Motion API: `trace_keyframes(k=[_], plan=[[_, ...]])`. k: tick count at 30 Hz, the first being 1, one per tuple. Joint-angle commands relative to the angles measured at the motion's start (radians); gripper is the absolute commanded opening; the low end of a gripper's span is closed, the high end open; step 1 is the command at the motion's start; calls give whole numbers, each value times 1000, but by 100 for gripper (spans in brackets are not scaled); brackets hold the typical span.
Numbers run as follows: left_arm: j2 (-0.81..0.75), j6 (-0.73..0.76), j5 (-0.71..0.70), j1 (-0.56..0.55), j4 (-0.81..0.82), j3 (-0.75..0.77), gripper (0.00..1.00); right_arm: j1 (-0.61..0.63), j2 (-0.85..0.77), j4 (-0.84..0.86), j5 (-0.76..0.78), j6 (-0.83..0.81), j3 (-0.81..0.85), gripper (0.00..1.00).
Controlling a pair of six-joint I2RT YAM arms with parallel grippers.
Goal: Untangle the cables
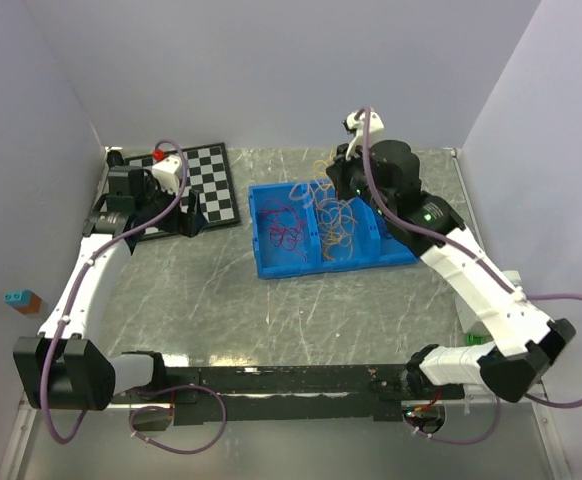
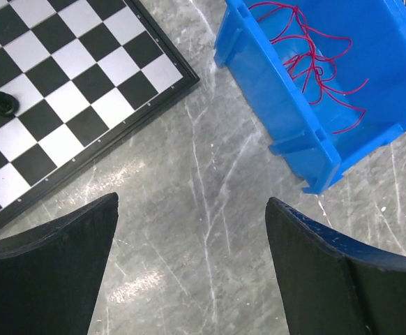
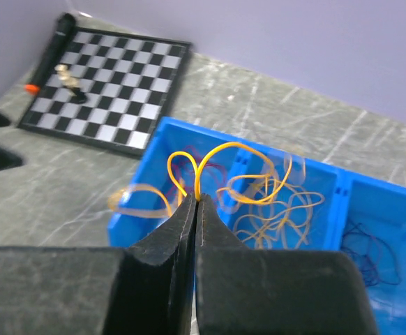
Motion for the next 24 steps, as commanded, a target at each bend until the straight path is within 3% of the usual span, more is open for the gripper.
trace_keyframes(k=[1,16,22,24], plan=[[-62,23,-16,4,54,-21,91,-59,52,-2,-18,-39,55,0],[-88,6,-41,6,113,-135,97,-123,259,46,140,39,-51,0],[-116,-17,-73,7,146,-152,97,-191,294,41,56,128,-106,2],[-116,-36,-76,6,150,-149,97,-195,297,31,24,142,-111,40]])
